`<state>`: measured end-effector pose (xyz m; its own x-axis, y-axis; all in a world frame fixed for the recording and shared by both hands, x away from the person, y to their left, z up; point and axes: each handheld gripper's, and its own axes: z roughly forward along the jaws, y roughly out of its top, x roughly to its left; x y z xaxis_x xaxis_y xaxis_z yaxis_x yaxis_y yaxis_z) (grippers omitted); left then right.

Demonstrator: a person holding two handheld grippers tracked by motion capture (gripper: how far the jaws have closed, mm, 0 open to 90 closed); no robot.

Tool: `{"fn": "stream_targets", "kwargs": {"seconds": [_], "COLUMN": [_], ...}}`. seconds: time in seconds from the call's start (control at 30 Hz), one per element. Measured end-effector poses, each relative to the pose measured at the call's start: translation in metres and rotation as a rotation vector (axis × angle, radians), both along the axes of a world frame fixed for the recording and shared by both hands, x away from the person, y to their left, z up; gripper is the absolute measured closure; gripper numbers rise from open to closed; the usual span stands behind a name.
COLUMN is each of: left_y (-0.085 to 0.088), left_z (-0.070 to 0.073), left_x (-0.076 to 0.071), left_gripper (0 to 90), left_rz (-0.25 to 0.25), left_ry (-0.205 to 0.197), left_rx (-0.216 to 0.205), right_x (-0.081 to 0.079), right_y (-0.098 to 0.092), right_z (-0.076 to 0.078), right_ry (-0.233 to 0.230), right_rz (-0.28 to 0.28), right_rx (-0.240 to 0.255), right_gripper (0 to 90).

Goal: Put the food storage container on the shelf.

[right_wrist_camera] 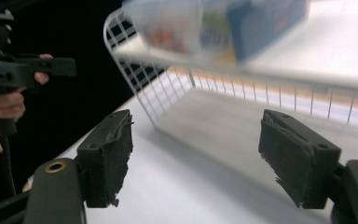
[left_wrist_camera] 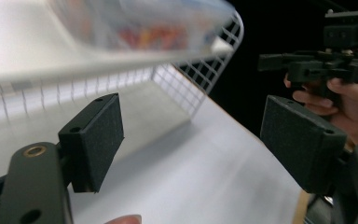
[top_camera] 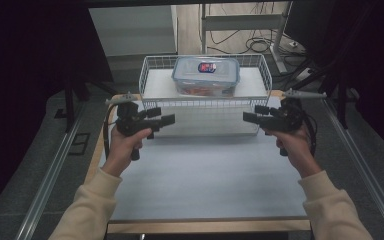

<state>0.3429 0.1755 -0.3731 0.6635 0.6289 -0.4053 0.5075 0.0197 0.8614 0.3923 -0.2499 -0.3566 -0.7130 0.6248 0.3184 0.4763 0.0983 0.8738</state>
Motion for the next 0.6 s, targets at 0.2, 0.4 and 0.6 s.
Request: {"fn": "stream_targets", "kwargs": {"seconds": [0.2,0.4,0.6], "left_y": [-0.004,-0.012,-0.019], "left_z": [-0.043,-0.079,-0.083], "left_x": [-0.031,-0.045,-0.046], "left_gripper": [20.1,20.2,19.9], "left_rz": [-0.013,-0.007,-0.009], "left_ry": [0.018,0.044,0.043], "left_rx": [0.052,0.103,0.137], "right_x": [-0.03,-0.051,-0.055], "right_y": [-0.007,-0.012,-0.011], "right_z": [-0.039,-0.075,-0.086], "right_ry": [-0.003,0.024,0.025], "right_rz": [0.015,0.024,0.027], "right_rx": [-0.038,-0.067,-0.105], "right_gripper": [23.3,22.0,21.1]}}
